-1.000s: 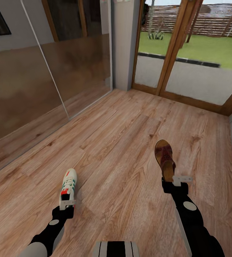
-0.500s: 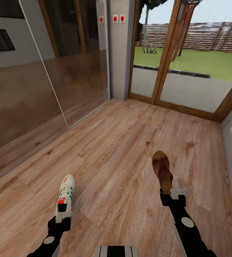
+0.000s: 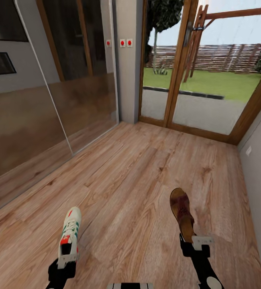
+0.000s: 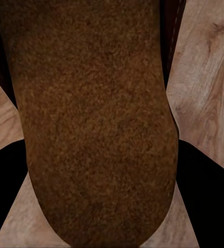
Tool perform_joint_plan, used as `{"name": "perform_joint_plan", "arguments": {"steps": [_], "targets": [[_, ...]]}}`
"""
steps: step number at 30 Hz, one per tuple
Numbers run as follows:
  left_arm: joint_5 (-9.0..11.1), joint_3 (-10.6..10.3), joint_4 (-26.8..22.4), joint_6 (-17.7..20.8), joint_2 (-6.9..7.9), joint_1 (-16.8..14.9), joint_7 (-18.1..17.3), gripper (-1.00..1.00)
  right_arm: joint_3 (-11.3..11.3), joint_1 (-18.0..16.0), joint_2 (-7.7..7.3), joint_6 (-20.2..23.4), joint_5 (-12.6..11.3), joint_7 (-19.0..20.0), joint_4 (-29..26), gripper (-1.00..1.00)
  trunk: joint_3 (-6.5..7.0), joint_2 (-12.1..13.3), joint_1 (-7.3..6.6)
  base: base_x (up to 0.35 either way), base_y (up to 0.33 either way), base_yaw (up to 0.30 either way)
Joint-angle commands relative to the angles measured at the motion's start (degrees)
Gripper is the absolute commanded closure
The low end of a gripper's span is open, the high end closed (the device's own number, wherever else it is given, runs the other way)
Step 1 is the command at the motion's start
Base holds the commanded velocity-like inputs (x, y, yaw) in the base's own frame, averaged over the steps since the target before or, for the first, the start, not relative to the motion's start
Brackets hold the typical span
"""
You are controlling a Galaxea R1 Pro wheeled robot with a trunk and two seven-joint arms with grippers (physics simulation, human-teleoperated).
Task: Pick up the two gym shoes and the two sandals from the corridor floor and place them onto the hallstand (shoe rack) in the corridor, making sure they are on the rack and not on the floor. Arrange them so the two gym shoes are next to each other and the two sandals are next to each other.
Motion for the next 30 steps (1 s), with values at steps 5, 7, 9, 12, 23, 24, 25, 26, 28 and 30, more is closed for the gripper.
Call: {"name": "perform_joint_plan", "arguments": {"steps": [5,7,9,12,23,24,25,26,28,30], "targets": [[0.47,0.94,-0.09,-1.19,-0.01,0.47,0.17,1.0,-1.22,1.33,0.04,-2.57,0.63,-0.08,1.36,1.0,1.49,0.45,-0.33,0.0,0.0,-0.105],[0.99,1.1,-0.1,-1.4,0.01,0.55,0.11,1.0,-1.53,2.17,0.04,-3.66,0.63,-0.06,1.61,1.0,2.02,1.25,-0.77,0.0,0.0,-0.105],[1.27,1.2,-0.09,-1.48,0.05,0.63,0.08,1.0,-1.69,3.2,0.03,-4.74,0.63,0.0,1.82,1.0,2.56,2.05,-1.21,0.0,0.0,-0.105],[1.53,1.26,0.17,-1.59,0.43,0.88,0.11,1.0,-1.83,5.05,0.03,-7.77,0.64,0.03,3.68,1.0,3.37,3.25,-1.87,0.0,0.0,-0.105],[1.75,1.27,0.46,-1.71,1.32,3.09,0.14,1.0,-2.0,5.66,0.04,-16.93,0.64,-0.19,15.71,1.0,5.96,6.86,-3.85,0.0,0.0,-0.105],[1.75,1.27,0.47,-1.71,1.32,3.11,0.12,1.0,-1.99,5.66,0.04,-17.23,0.63,-0.19,15.87,1.0,6.05,6.86,-3.85,0.0,0.0,-0.104],[1.75,1.27,0.48,-1.71,1.32,3.13,0.11,1.0,-1.98,5.66,0.04,-17.53,0.63,-0.19,16.06,1.0,6.14,6.86,-3.85,0.0,0.0,-0.104],[1.75,1.26,0.49,-1.71,1.32,3.15,0.09,1.0,-1.97,5.66,0.04,-18.07,0.63,-0.2,16.61,1.0,6.23,6.86,-3.85,0.0,0.0,-0.102],[1.75,1.25,0.49,-1.73,1.32,3.16,0.04,1.0,-1.96,5.66,0.03,-18.59,0.63,-0.2,17.33,1.0,6.41,6.86,-3.85,0.0,0.0,-0.099],[1.73,1.22,0.48,-1.75,1.29,3.2,0.0,1.0,-1.96,5.66,0.03,-19.43,0.63,-0.21,18.41,1.0,6.59,6.86,-3.85,0.0,0.0,-0.095]]}}
